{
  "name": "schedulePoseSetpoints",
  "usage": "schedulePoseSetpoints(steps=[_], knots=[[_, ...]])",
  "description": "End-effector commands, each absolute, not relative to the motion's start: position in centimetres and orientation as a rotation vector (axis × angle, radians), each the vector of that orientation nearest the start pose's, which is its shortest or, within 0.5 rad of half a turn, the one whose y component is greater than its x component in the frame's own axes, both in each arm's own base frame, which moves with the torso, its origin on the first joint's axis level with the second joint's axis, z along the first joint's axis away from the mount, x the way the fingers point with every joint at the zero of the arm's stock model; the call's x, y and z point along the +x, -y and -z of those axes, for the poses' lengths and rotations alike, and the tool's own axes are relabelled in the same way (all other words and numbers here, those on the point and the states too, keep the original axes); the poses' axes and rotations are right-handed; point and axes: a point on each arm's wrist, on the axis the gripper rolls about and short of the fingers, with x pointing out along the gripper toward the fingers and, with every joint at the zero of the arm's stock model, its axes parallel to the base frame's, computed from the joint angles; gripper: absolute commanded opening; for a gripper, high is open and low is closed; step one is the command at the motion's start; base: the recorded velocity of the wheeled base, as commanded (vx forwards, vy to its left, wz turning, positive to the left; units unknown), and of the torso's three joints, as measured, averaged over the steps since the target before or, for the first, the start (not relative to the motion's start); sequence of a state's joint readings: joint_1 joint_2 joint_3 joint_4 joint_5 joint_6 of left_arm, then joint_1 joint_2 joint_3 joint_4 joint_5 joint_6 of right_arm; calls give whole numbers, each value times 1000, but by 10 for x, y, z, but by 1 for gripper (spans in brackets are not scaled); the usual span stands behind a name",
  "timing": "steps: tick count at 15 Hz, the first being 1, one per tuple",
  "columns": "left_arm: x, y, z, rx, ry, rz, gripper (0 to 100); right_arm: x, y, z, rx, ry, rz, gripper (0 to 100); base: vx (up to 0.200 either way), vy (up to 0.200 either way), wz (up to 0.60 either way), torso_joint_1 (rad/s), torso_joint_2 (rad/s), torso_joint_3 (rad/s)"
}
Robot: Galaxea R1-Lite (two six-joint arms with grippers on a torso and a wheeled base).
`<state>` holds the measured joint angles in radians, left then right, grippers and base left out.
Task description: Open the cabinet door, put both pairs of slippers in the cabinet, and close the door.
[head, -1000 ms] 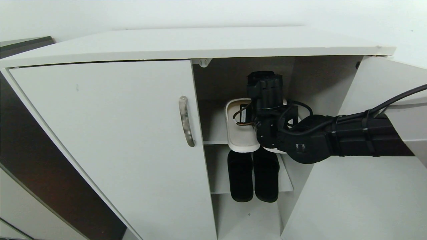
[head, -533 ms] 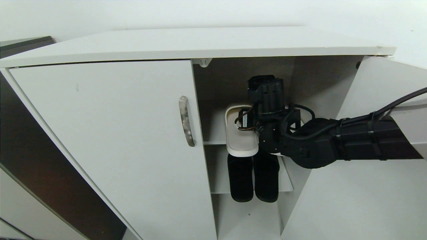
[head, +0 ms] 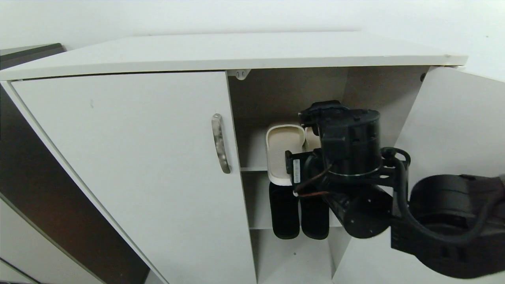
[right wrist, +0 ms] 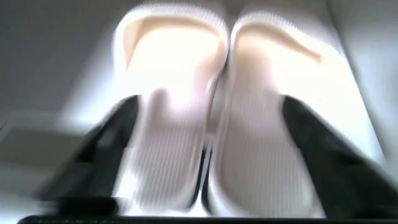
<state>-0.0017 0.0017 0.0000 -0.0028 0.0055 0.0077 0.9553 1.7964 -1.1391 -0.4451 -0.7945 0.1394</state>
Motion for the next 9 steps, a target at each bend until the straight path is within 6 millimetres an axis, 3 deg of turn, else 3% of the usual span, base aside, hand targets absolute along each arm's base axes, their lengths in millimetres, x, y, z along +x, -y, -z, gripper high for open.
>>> schedulePoseSetpoints(steps=[1,5,9], knots=[[-23,0,-76,8,2,-5,0,180,-254,-230,8,-120,-203,0,0,0,0,0,0,0],[-23,0,-76,8,2,-5,0,170,-240,-218,28,-108,-215,0,0,0,0,0,0,0],[-23,0,-76,6,2,-9,0,168,-246,-212,11,-118,-225,0,0,0,0,0,0,0]])
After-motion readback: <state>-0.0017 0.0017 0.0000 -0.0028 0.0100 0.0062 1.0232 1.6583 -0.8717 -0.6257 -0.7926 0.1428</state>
